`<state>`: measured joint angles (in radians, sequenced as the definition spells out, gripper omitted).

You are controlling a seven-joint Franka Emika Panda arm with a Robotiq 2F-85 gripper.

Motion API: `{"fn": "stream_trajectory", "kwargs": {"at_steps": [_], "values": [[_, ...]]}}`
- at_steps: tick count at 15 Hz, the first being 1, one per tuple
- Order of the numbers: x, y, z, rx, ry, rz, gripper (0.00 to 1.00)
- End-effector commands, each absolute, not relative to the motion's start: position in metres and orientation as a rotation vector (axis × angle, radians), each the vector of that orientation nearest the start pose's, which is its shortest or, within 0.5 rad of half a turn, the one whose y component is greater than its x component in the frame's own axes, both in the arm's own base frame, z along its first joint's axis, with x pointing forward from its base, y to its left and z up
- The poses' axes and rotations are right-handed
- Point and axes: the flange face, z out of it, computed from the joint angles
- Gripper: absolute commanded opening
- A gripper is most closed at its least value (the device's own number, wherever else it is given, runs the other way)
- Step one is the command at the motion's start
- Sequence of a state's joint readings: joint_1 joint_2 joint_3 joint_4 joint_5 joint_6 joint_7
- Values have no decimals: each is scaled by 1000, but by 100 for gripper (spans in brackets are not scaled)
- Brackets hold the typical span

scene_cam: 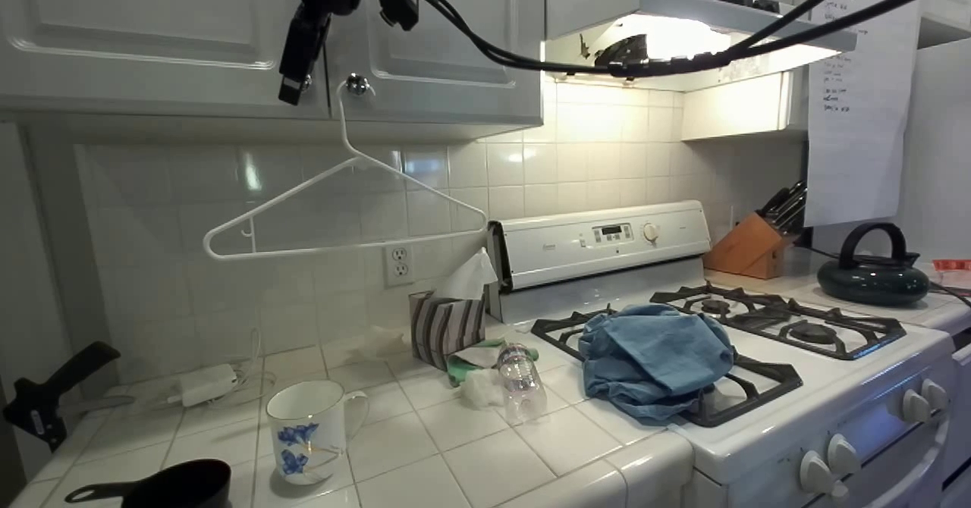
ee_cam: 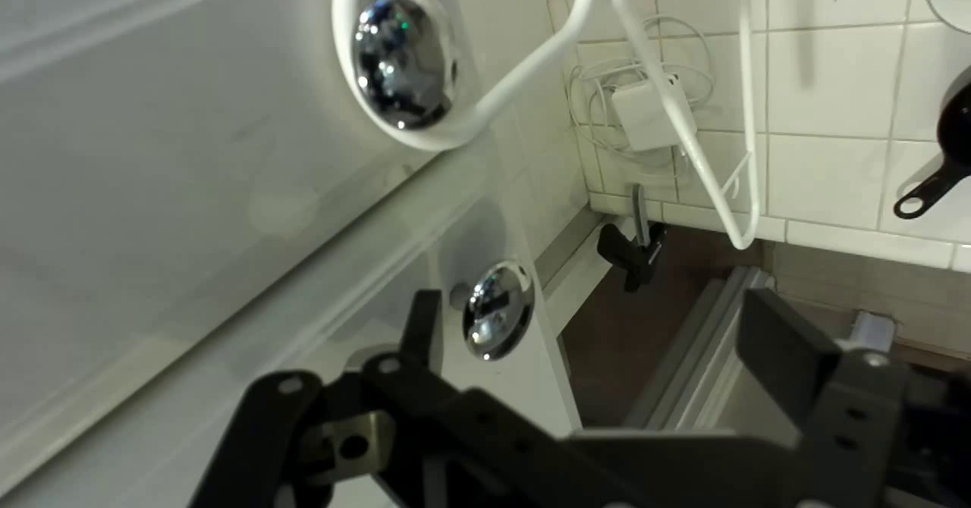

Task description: Open the cabinet

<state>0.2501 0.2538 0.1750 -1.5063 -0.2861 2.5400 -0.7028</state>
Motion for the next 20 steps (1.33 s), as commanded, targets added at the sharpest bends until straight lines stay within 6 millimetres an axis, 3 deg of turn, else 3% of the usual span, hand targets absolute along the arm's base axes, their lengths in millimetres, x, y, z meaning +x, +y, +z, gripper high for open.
{"fn": "stream_trajectory", "kwargs": {"at_steps": [1,6,10,14,20], "values": [[639,275,611,-2595,-1947,-1216,100],[632,279,603,-2587,-1988,-1139,100],[615,284,604,-2583,-2017,-1075,100],[587,288,608,-2607,-2027,-983,100],[529,305,603,-2561,-2114,-813,100]]}}
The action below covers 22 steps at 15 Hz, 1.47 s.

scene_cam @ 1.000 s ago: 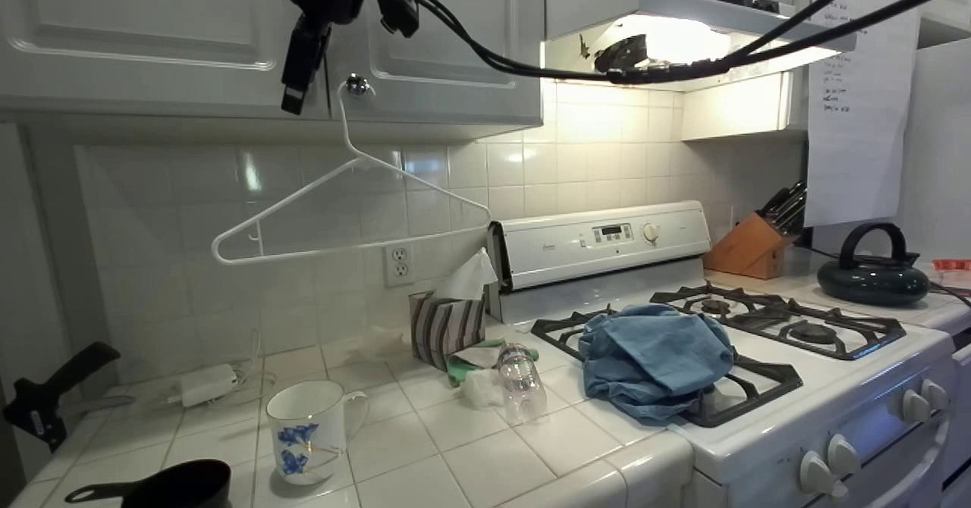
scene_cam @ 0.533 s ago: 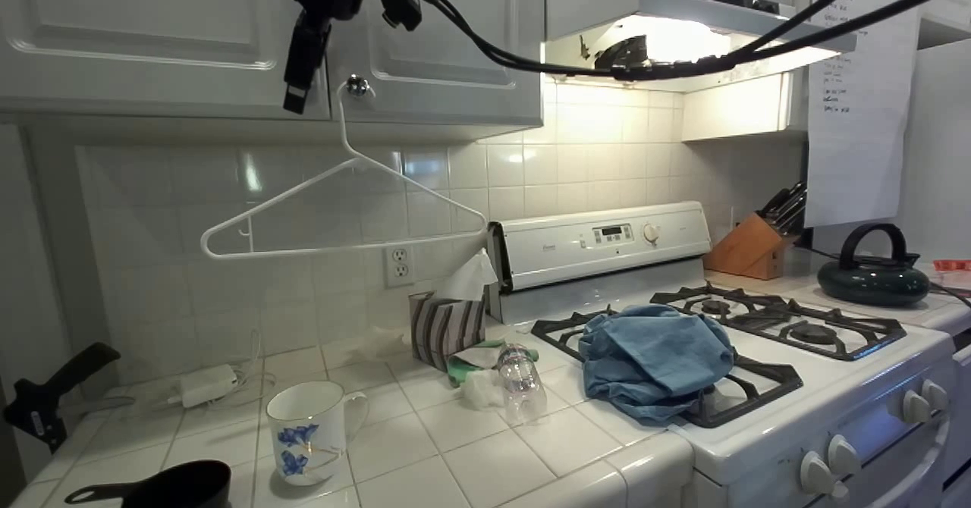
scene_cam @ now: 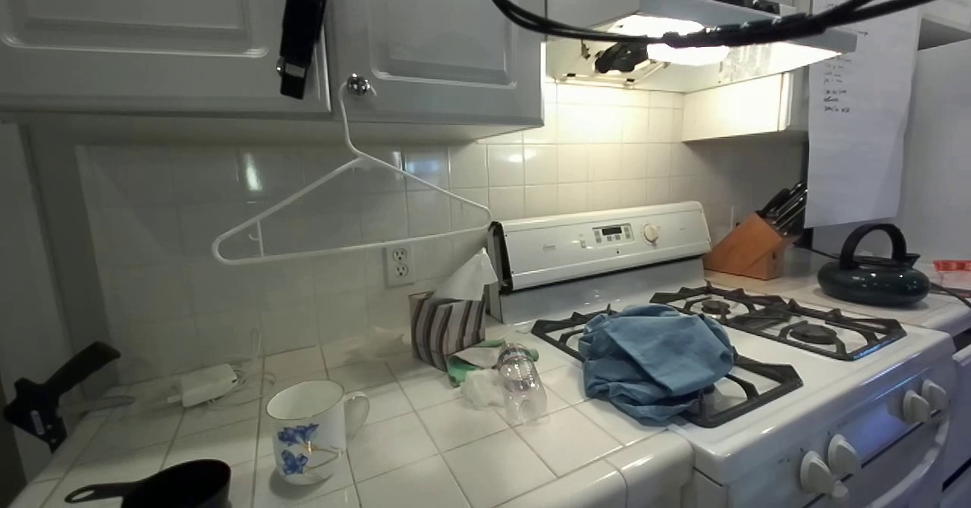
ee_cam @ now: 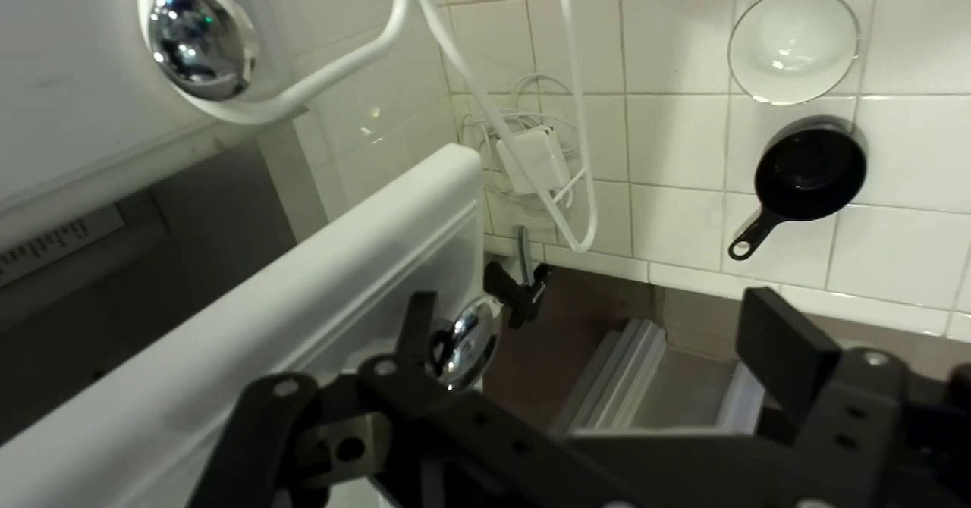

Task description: Open the cabinet

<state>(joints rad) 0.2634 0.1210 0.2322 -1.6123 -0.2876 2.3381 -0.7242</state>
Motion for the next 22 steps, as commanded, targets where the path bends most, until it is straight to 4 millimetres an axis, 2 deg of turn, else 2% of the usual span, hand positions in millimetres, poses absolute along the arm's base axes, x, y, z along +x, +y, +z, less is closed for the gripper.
{"fn": "stream_trajectory", "kwargs": {"at_steps": [1,3,6,12,17,22], "values": [[519,311,601,-2528,-2133,-774,100],[499,325,597,-2448,-2178,-723,100],[470,347,598,-2360,-2228,-763,100],[416,360,601,-2282,-2294,-849,100],[388,371,597,-2198,-2349,-948,100],[373,385,594,-2143,-2406,-981,100]]}}
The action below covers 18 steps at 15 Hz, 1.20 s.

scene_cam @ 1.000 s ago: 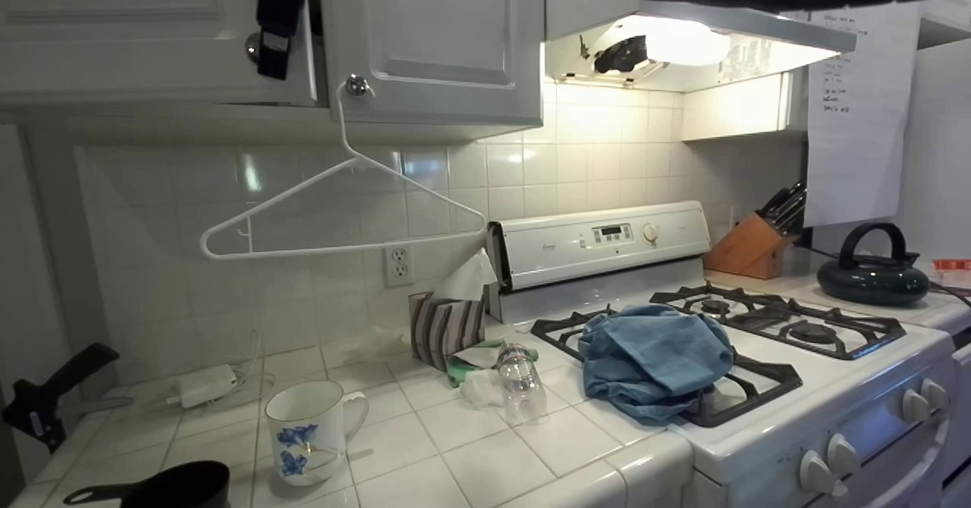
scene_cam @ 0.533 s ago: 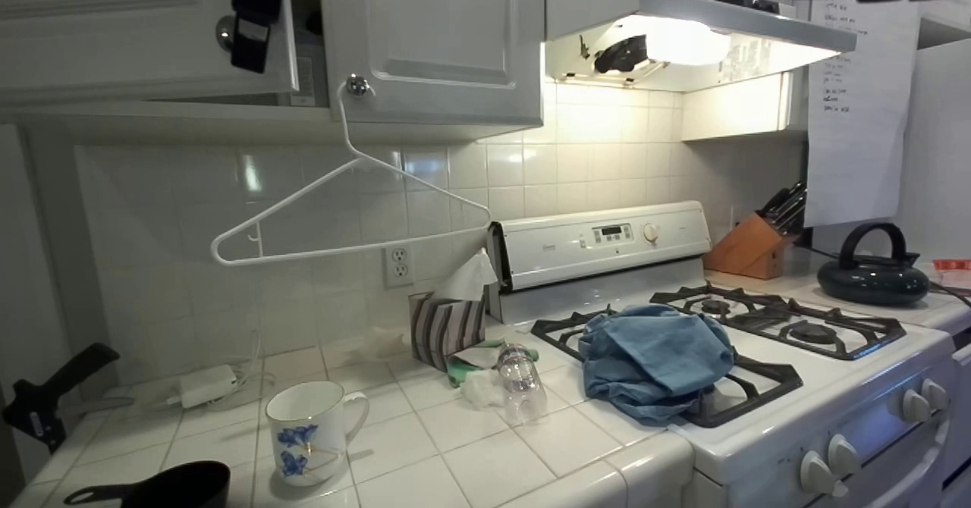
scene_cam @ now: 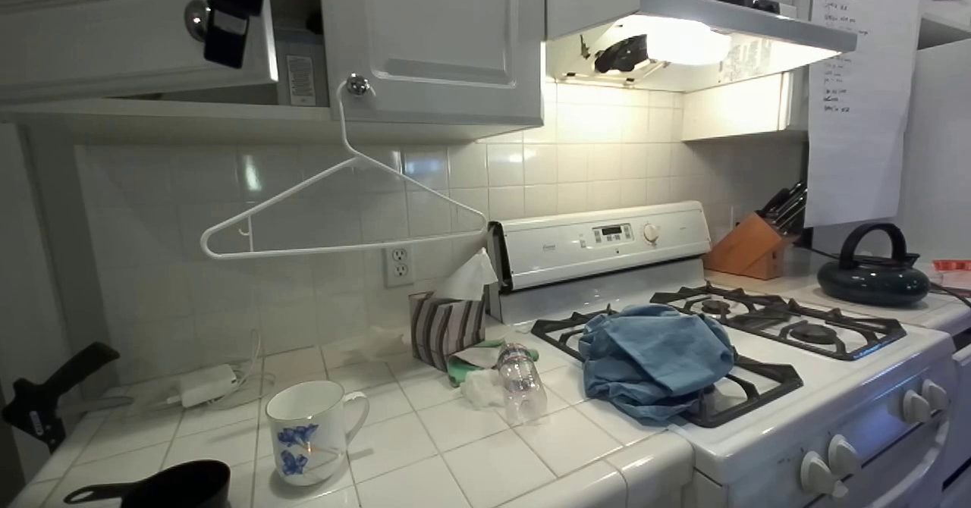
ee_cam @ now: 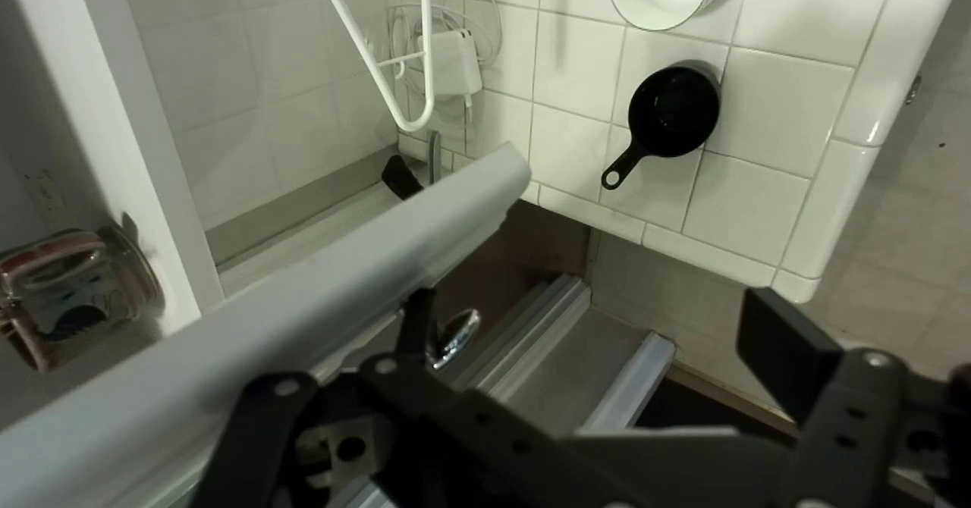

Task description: Open the cabinet

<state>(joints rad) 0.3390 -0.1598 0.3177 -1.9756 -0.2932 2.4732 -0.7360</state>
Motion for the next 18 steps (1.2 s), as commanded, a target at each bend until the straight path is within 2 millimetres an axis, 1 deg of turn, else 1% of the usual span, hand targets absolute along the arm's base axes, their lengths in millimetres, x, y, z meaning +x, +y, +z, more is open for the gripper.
{"fn": "stream_trajectory", "kwargs": {"at_steps": [1,5,6,15,17,18], "values": [[371,388,594,1847,2087,851,100],[366,394,595,1831,2095,858,100],[429,359,609,1867,1914,882,100],[427,361,608,1860,1919,882,100],[430,370,597,1831,1923,824,100],[425,379,587,1806,1950,799,100]]}}
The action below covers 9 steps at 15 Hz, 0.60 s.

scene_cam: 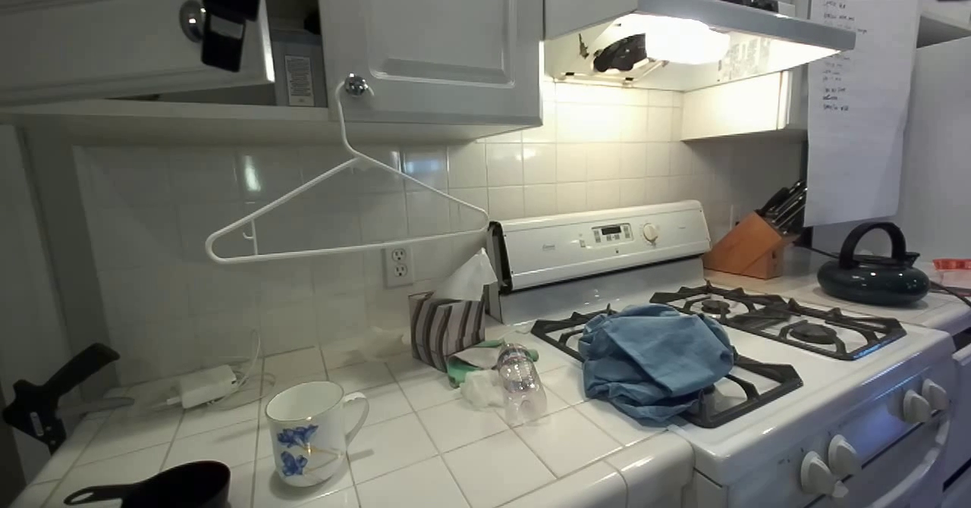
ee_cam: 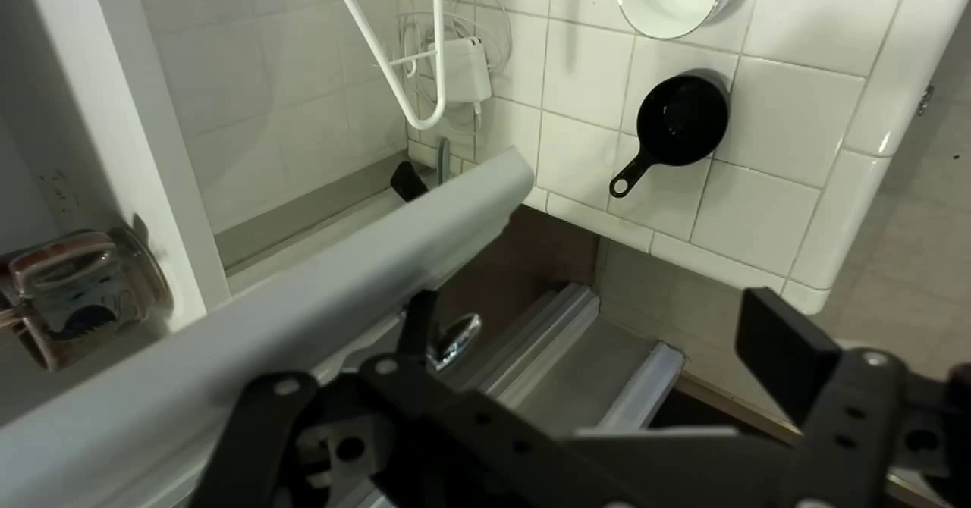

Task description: Open the cabinet

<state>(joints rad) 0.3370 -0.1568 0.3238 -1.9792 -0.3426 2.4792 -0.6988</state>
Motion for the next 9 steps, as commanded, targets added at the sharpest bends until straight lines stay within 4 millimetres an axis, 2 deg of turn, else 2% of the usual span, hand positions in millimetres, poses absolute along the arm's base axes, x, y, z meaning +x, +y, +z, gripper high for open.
{"fn": "stream_trajectory", "kwargs": {"at_steps": [1,9], "values": [[418,389,586,1779,1971,773,100],[356,449,566,1748,1946,751,100]]}}
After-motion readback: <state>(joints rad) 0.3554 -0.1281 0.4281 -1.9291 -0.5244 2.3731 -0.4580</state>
